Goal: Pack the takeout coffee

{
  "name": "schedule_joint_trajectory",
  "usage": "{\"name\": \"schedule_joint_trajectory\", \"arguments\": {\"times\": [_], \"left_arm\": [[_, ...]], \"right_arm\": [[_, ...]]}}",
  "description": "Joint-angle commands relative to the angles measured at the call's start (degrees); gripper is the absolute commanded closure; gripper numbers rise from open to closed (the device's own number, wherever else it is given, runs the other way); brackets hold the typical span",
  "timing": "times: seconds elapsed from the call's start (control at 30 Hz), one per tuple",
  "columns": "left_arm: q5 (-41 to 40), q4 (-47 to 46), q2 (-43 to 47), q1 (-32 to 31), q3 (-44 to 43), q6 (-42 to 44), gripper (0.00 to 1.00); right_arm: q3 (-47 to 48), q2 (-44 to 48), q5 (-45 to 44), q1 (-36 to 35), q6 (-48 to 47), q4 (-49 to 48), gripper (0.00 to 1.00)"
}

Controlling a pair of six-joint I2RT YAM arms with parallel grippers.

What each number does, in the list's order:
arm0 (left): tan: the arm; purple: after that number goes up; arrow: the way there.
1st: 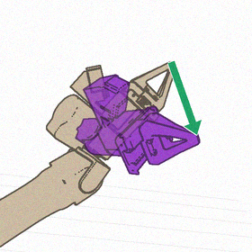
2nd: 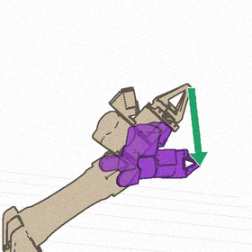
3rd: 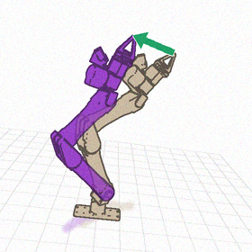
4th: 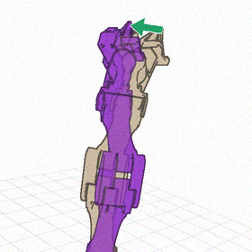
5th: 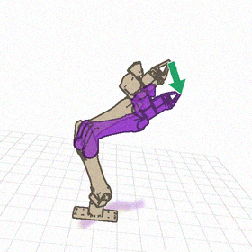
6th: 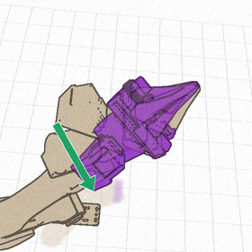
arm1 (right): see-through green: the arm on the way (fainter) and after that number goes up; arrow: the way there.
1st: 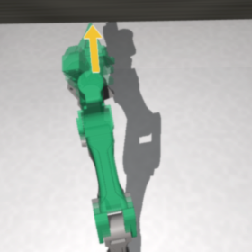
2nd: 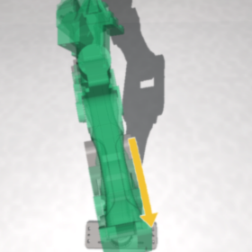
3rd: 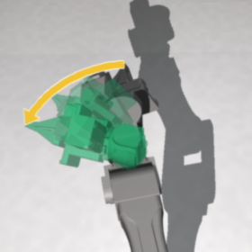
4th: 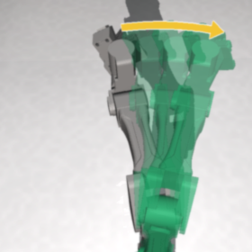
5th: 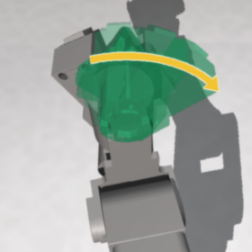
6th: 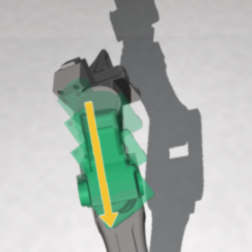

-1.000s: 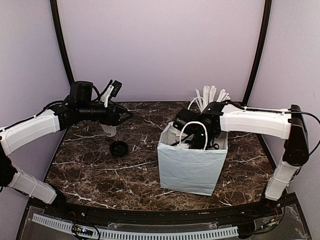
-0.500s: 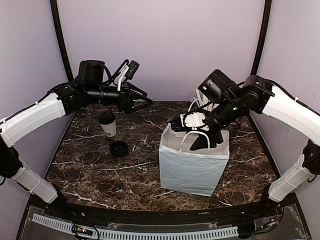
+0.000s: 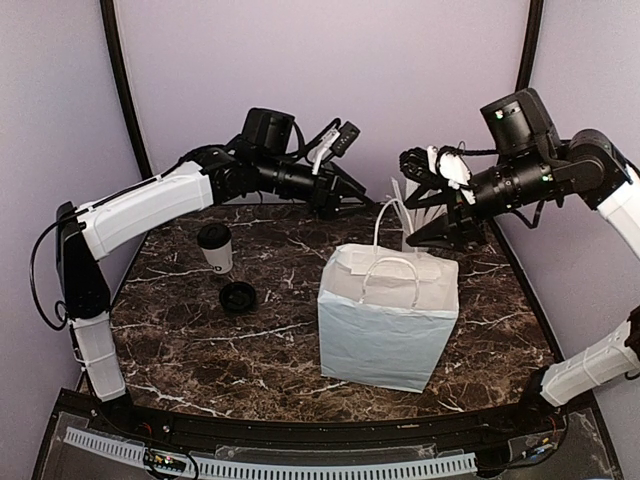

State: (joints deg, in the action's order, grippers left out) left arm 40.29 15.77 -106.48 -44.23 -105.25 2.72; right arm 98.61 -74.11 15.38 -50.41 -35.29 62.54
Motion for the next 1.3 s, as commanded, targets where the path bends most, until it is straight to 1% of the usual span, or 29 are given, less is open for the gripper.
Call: {"name": "schedule_joint_trajectory", "arguments": {"times": [0.0, 0.07, 0.1, 0.17, 0.2, 0.27, 0.3, 0.33, 0.37, 0.4, 0.43, 0.57, 0.63, 0.67, 0.7, 0.73, 0.77, 0.83, 0.87, 0.93, 0.97, 1.07, 1.17, 1.27], "left_arm": [[2.65, 1.54, -3.31, -3.98, -6.86, 1.01, 0.31], [1.4, 1.56, -5.57, -4.92, -9.14, 0.27, 0.32], [0.94, 1.33, -6.33, -5.17, -10.45, -0.21, 0.32], [-0.41, 1.1, -8.16, -5.31, -12.22, -2.24, 0.33], [-0.55, 0.88, -9.15, -5.33, -12.63, -2.35, 0.35], [0.3, -0.05, -9.96, -5.45, -13.19, -4.52, 0.4], [0.7, -0.44, -10.35, -5.59, -13.22, -5.28, 0.46], [1.38, -1.13, -10.47, -5.69, -13.22, -5.49, 0.49], [1.68, -1.51, -10.56, -5.98, -13.27, -5.88, 0.56], [1.91, -1.94, -10.58, -6.06, -13.29, -6.1, 0.58], [2.25, -2.13, -10.59, -6.18, -13.26, -6.55, 0.64], [2.98, -1.48, -10.28, -6.39, -13.25, -7.24, 0.76], [2.8, -0.23, -9.83, -6.39, -13.0, -6.99, 0.79], [2.61, 0.4, -9.6, -6.39, -12.46, -6.92, 0.8], [2.03, 0.66, -8.87, -6.4, -11.97, -6.98, 0.8], [1.79, 0.53, -8.37, -6.4, -10.73, -7.1, 0.81], [1.08, 0.06, -6.98, -6.4, -9.91, -7.15, 0.83], [-1.05, -0.79, -4.47, -6.4, -7.05, -7.29, 0.9], [-1.82, -1.03, -2.71, -6.4, -5.31, -7.07, 0.96], [-6.15, -1.14, 0.01, -6.38, -3.09, -6.7, 1.0], [-7.23, -1.02, 0.91, -6.39, -2.08, -6.6, 1.0], [-10.57, -1.22, 5.23, -6.4, -0.07, -5.62, 1.0], [-13.22, 0.11, 7.52, -6.4, -0.01, -4.31, 1.0], [-17.73, 1.64, 9.49, -6.39, -0.89, -1.88, 1.0]], "right_arm": [[-1.2, 3.23, 5.52, 3.51, 3.38, -1.86, 0.37], [-0.81, 5.51, 11.82, 4.66, 3.27, -0.88, 0.34], [-0.38, 6.47, 16.31, 5.41, 3.22, -0.15, 0.33], [-0.51, 7.46, 24.76, 7.12, 4.13, 0.63, 0.25], [-1.55, 7.64, 27.72, 7.59, 4.87, 0.5, 0.21], [-5.27, 7.67, 30.44, 7.74, 5.92, -0.47, 0.18], [-7.29, 7.63, 30.73, 7.7, 6.63, -1.36, 0.19], [-9.26, 7.41, 30.76, 7.7, 7.24, -2.38, 0.2], [-10.74, 7.11, 31.03, 7.73, 7.7, -2.7, 0.22], [-11.93, 6.89, 31.14, 7.67, 7.93, -2.93, 0.25], [-13.24, 6.89, 30.79, 7.64, 8.7, -4.29, 0.27], [-17.4, 7.06, 30.0, 7.67, 11.97, -8.82, 0.3], [-17.57, 6.06, 31.21, 7.6, 12.79, -9.55, 0.32], [-17.57, 5.59, 31.5, 7.58, 13.55, -10.17, 0.34], [-17.28, 4.95, 31.44, 7.34, 14.07, -10.63, 0.42], [-16.61, 4.18, 30.65, 7.14, 14.5, -10.97, 0.5], [-15.44, 3.47, 29.63, 7.01, 14.89, -11.14, 0.6], [-12.51, 1.9, 28.11, 7.05, 14.81, -10.81, 0.81], [-11.03, 1.5, 27.9, 7.01, 14.79, -10.87, 0.88], [-8.86, 1.01, 27.86, 6.91, 14.75, -12.13, 0.97], [-8.15, 0.84, 27.79, 6.83, 14.93, -12.74, 1.0], [-5.21, -0.9, 28.31, 6.74, 14.58, -13.99, 1.0], [1.09, -3.7, 28.39, 6.49, 13.5, -13.38, 1.0], [7.52, -6.36, 28.13, 6.31, 12.65, -13.18, 1.0]]}}
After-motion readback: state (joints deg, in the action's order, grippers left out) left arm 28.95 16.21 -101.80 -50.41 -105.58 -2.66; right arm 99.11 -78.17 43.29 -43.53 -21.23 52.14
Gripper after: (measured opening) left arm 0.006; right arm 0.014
